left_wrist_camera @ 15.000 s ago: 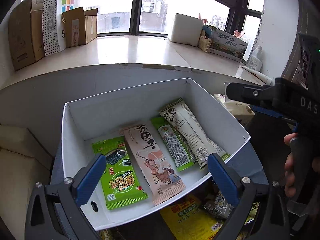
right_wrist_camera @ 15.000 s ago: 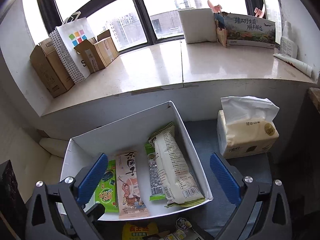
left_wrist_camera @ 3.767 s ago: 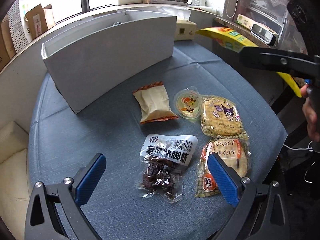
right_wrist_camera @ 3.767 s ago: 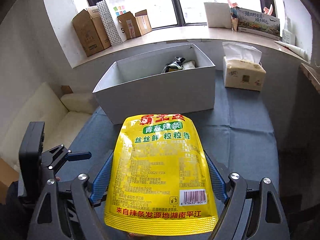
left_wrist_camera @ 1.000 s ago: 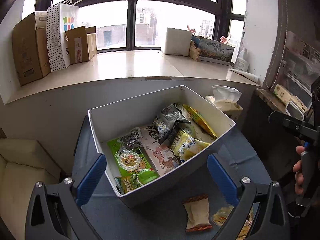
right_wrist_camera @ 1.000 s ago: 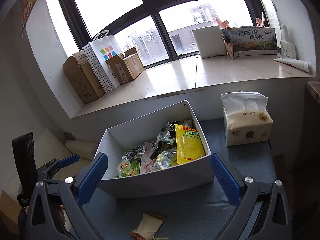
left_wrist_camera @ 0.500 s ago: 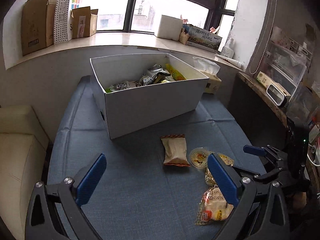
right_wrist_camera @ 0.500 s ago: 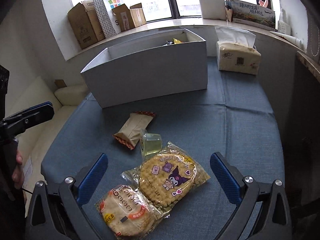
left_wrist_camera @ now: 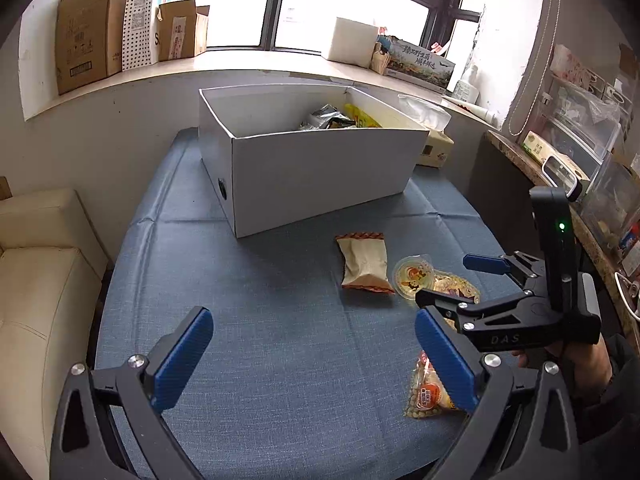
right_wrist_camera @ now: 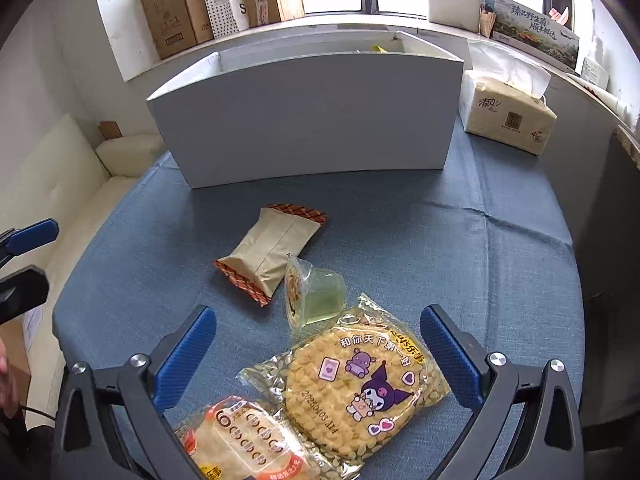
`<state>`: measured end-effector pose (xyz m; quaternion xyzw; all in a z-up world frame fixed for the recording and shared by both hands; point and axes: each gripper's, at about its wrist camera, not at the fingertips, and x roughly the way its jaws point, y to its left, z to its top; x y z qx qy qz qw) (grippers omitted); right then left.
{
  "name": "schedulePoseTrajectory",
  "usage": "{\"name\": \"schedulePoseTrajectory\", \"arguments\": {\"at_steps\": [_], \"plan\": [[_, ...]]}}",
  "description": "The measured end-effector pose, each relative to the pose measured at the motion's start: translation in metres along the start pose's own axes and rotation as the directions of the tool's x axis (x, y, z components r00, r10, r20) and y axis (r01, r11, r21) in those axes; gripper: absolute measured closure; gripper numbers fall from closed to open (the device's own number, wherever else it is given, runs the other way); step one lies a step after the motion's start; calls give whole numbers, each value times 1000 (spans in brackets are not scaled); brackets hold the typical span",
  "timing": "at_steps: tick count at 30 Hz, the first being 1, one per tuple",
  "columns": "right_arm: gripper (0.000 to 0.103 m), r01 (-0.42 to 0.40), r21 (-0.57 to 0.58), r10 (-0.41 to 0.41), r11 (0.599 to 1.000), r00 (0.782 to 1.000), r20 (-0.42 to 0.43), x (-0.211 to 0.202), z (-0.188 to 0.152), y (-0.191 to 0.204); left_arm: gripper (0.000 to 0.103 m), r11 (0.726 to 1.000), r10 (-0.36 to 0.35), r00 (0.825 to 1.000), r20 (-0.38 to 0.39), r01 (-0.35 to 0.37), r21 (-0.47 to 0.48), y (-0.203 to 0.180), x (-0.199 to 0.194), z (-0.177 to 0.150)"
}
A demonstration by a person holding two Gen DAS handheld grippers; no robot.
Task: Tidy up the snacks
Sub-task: 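Grasp the jelly cup with the right tool while the left tool grasps the tan pastry bag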
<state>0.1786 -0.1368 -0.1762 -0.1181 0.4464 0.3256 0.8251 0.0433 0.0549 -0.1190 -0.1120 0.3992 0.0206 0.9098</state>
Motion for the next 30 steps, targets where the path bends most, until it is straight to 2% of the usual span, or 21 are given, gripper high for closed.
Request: {"name": "schedulePoseTrajectory", "arguments": {"at_steps": [7, 9, 11, 13, 18, 19, 24, 26, 30], "plan": [[1, 8, -25, -10, 1000, 999, -54, 28, 5, 4, 0, 1000, 9, 1000, -15, -9, -3, 2, 4, -3], [10, 25, -25, -26, 999, 998, -64, 33, 4, 4, 0, 1000, 10, 1000, -14, -10, -7, 3, 4, -3], [35, 59, -45, -62, 997, 996, -68, 36, 2, 5, 0, 1000, 12, 1000, -18, -12, -11, 5, 5, -4], [45, 72, -64, -76, 995, 996, -54, 34, 1, 7, 0, 1000, 17, 1000, -22, -18, -16, 7, 6, -5], [56, 59, -86, -63, 995, 997, -47, 33, 0, 11, 0, 999, 19, 999, -29, -20, -25, 9, 9, -6], [62, 53, -89, -57, 995, 997, -47, 33, 0, 12, 0, 999, 21, 999, -29, -21, -25, 10, 9, -6], [63, 71, -105, -75, 992, 996, -36, 31, -1, 19, 0, 999, 22, 999, -32, -23, -26, 11, 11, -6], [70, 84, -105, -86, 991, 996, -19, 26, 0, 18, 0, 1000, 15, 999, -33, -16, -26, 11, 12, -4], [71, 91, -115, -89, 989, 996, 21, 11, 4, 15, 0, 1000, 14, 999, -36, -14, -4, 5, 18, 1]]}}
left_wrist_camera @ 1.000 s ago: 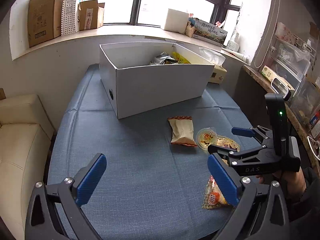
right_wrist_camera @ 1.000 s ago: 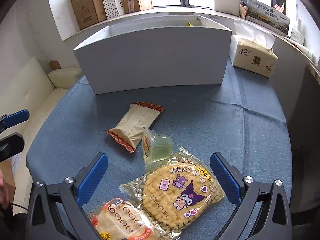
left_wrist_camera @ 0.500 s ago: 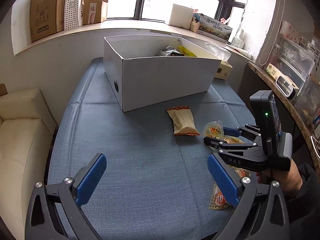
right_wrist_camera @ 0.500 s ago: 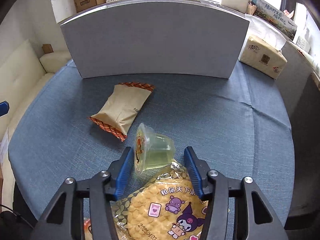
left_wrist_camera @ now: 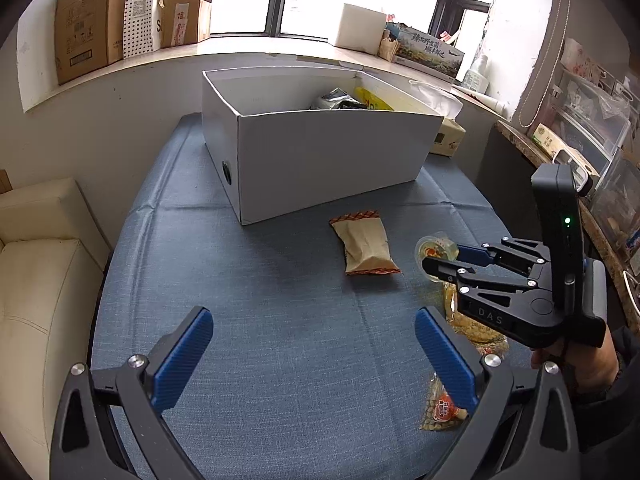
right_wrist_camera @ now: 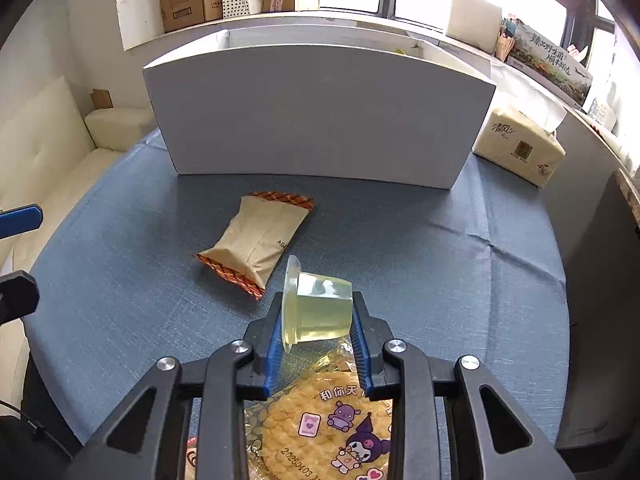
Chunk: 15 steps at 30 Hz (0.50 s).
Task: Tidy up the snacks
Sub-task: 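Grasp the jelly cup with the right tool while the left tool grasps the tan pastry bag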
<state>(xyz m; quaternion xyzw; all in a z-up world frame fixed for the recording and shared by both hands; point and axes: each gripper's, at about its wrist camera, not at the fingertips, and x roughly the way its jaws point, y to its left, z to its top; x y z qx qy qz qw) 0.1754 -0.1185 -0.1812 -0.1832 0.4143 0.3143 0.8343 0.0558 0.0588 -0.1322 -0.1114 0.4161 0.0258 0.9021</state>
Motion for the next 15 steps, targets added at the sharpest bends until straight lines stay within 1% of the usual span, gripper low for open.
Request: {"name": "schedulePoseTrajectory", "arguments": {"at_steps": [3, 5, 9, 10, 12, 15], "plan": [[71, 17, 4, -17, 1000, 999, 31, -9, 4, -3, 0, 1000, -23, 1000, -3, 23, 17, -10, 9, 8], [71, 16, 27, -17, 1000, 998, 52, -18, 4, -11, 0, 998, -44, 999, -13, 44, 50, -21, 20, 14], [71, 24, 101, -33, 995, 996, 86, -41, -4, -36, 0, 994, -34, 998, -46, 39, 105, -45, 51, 28], [71, 24, 122, -35, 992, 996, 87, -46, -8, -42, 0, 992, -31, 998, -49, 36, 124, -52, 59, 31], [71, 26, 166, -42, 986, 995, 94, -56, -17, -55, 0, 989, 11, 998, -68, -1, 145, -62, 77, 38], [71, 34, 220, -55, 975, 995, 88, -64, -30, -70, 0, 985, 51, 996, -76, -38, 169, -74, 102, 45]]}}
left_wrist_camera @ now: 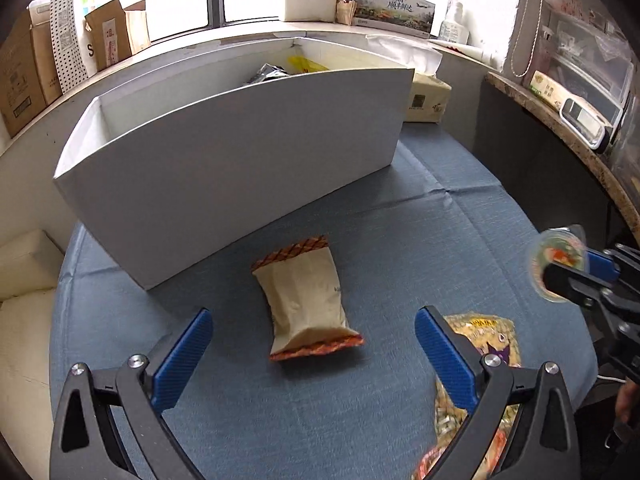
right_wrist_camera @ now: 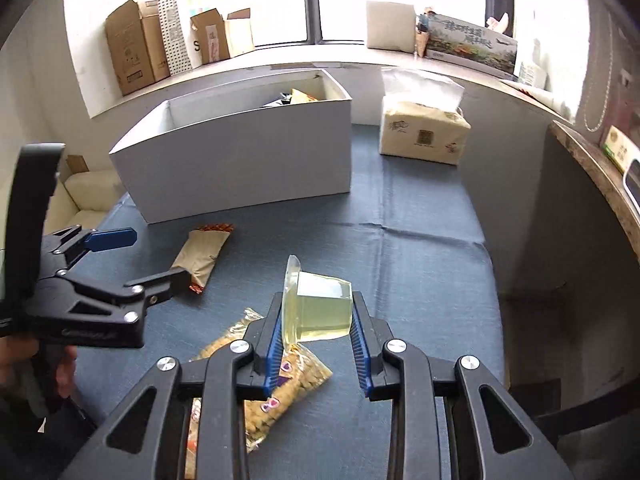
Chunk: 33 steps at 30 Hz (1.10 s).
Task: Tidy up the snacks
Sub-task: 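Grasp the jelly cup with the right tool while the left tool grasps the tan pastry bag, then carry the jelly cup and pastry bag into the white box and release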
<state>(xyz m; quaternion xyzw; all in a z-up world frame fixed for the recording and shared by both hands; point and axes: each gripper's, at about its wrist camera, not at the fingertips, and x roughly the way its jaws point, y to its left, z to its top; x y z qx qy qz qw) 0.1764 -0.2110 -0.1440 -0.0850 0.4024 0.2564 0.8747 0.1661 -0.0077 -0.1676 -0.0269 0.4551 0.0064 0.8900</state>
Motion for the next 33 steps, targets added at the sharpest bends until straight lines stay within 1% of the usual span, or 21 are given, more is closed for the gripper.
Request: {"name": "schedulePoseTrajectory", "arguments": {"at_steps": [2, 3, 4, 5, 6, 8, 11, 12, 14, 16, 20, 22, 24, 27, 29, 31, 33], "plan": [[71, 1, 32, -1, 999, 1000, -3, -3, -4, -11, 1, 1000, 8, 999, -33, -8, -7, -2, 17, 4], [71, 2, 43, -2, 999, 1000, -4, -6, -6, -15, 5, 1000, 5, 998, -57, -6, -18, -2, 25, 5], [71, 4, 54, -4, 999, 1000, -5, -7, -8, -19, 18, 1000, 9, 997, -71, -10, -21, -2, 30, 5], [71, 4, 59, -4, 998, 1000, -7, -8, -9, -21, 26, 999, 29, 996, -81, -30, -11, -3, 35, 4], [71, 4, 63, -4, 998, 1000, -7, -8, -10, -24, 40, 999, 46, 995, -89, -46, 3, -4, 38, 3], [71, -1, 77, 2, 997, 1000, -7, -8, -12, -27, 51, 999, 32, 997, -70, -32, 6, -3, 36, 1], [71, -9, 86, 9, 996, 1000, -4, -9, -13, -28, 51, 1000, 14, 997, -75, -15, -13, 1, 32, 1], [71, -10, 84, 11, 996, 1000, -5, -8, -13, -27, 51, 1000, 2, 997, -73, -3, -17, 2, 30, 0], [71, -14, 79, 15, 997, 1000, -5, -8, -14, -25, 51, 1000, 3, 998, -63, -4, -16, 4, 25, -2], [71, -20, 75, 21, 997, 1000, -7, -7, -13, -23, 51, 1000, -16, 999, -49, 15, -15, 7, 16, -4], [71, -37, 61, 38, 997, 999, -12, -5, -10, -15, 51, 1000, -19, 1000, -5, 19, -13, 11, -15, -7], [71, -63, 62, 64, 996, 998, -11, -5, -7, -11, 51, 999, -38, 999, 33, 39, -28, 18, -35, -5], [71, -108, 72, 109, 992, 994, -6, -5, -1, -7, 51, 996, -60, 995, 83, 65, -53, 26, -59, 2], [71, -183, 91, 181, 979, 983, 26, -8, 17, -1, 51, 997, -27, 986, 162, 38, -62, 40, -91, 21], [71, -194, 71, 190, 978, 980, 57, -10, 36, 7, 51, 996, -24, 980, 198, 40, -78, 54, -106, 37], [71, -218, 44, 213, 975, 973, 89, -12, 58, 18, 51, 995, -2, 975, 221, 24, -98, 69, -115, 53], [71, -242, 13, 240, 970, 965, 111, -10, 84, 29, 51, 993, 8, 969, 246, 20, -113, 81, -116, 71]]}}
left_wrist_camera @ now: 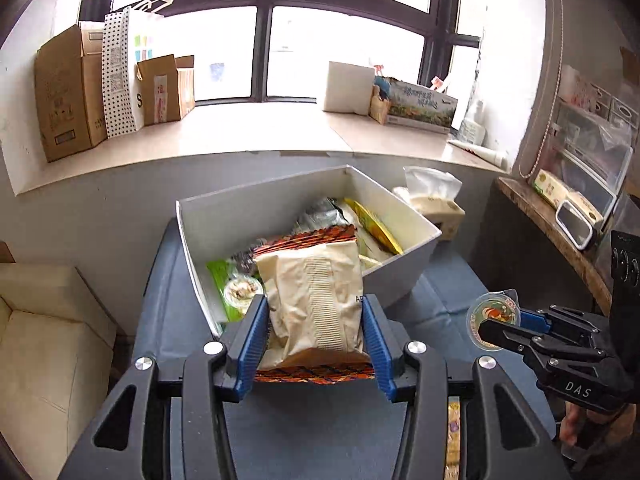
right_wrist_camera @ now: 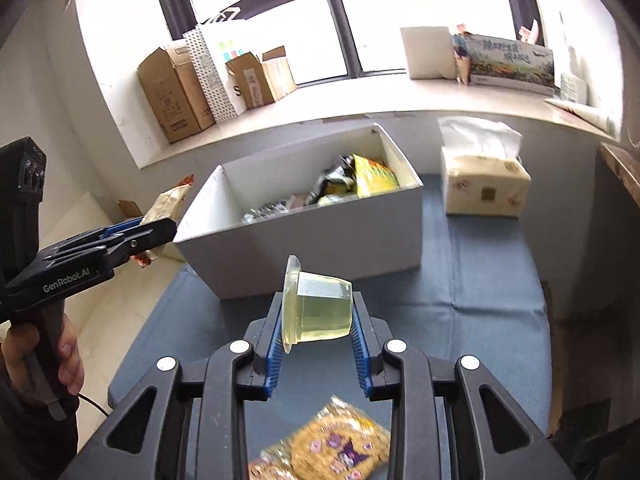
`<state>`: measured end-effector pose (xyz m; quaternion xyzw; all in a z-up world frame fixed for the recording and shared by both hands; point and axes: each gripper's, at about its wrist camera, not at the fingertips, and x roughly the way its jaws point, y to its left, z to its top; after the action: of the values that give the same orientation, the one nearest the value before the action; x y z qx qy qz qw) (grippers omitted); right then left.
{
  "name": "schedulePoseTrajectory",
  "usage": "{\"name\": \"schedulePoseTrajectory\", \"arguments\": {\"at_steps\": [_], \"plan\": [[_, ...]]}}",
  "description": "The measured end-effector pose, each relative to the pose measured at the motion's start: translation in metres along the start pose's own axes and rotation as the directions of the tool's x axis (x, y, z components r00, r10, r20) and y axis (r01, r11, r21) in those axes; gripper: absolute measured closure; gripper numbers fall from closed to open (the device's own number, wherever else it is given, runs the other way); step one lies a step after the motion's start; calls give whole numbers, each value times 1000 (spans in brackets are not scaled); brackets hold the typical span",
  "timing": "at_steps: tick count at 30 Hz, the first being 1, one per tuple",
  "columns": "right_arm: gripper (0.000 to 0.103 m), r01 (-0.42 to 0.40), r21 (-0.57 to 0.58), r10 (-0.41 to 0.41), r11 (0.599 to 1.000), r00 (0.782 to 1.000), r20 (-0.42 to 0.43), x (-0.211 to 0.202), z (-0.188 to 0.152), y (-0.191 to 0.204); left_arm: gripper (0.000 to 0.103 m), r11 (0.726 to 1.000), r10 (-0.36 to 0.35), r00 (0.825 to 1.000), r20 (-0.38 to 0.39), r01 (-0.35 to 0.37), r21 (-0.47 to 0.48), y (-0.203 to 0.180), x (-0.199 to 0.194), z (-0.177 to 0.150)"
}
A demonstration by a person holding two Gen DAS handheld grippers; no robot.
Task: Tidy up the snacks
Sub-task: 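Carry the jelly cup and pastry bag into the white box and release, then grasp the cartoon cracker bag with the right tool while the left tool grasps the round rice-cake pack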
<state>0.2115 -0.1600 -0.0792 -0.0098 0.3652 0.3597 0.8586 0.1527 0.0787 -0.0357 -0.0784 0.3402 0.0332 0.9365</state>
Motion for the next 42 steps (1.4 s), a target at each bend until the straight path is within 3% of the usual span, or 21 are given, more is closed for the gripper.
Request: {"name": "schedulePoseTrajectory", "arguments": {"at_steps": [4, 6, 9, 12, 14, 15, 16, 17, 22, 32, 42], "plan": [[71, -27, -22, 28, 999, 1000, 14, 34, 50, 9, 51, 1000, 24, 1000, -9, -24, -13, 23, 33, 29], [71, 12, -36, -12, 999, 1000, 22, 56, 69, 12, 51, 998, 55, 998, -42, -55, -2, 28, 61, 37], [71, 0, -27, 0, 1000, 1000, 9, 90, 89, 10, 50, 998, 49, 995, -88, -51, -24, 39, 96, 40], [71, 46, 7, -46, 999, 999, -16, 117, 107, 2, 49, 994, 108, 990, -88, -110, -18, 46, 112, 36], [69, 23, 42, -22, 999, 999, -39, 130, 115, -4, 35, 996, 79, 992, -94, -82, -23, 50, 115, 32], [64, -7, 55, 9, 998, 999, -46, 134, 118, -5, 11, 996, 78, 992, -102, -80, -24, 51, 116, 31], [30, -35, 65, 39, 997, 998, -53, 138, 120, -5, 0, 996, 89, 991, -96, -92, -22, 51, 116, 29], [0, -45, 79, 49, 996, 997, -54, 139, 121, -6, 0, 995, 95, 992, -79, -97, -15, 50, 112, 27], [0, -41, 128, 35, 991, 998, 46, 116, 117, -10, 0, 994, 105, 991, -78, -105, 6, 47, 103, 20], [0, -1, 58, -1, 998, 999, 35, 74, 93, -7, 0, 996, 83, 995, -51, -82, 28, 32, 68, 13], [0, 4, -4, -5, 1000, 1000, -20, 14, 6, -8, 0, 999, -22, 998, -52, 24, 44, 6, -3, -47]]}}
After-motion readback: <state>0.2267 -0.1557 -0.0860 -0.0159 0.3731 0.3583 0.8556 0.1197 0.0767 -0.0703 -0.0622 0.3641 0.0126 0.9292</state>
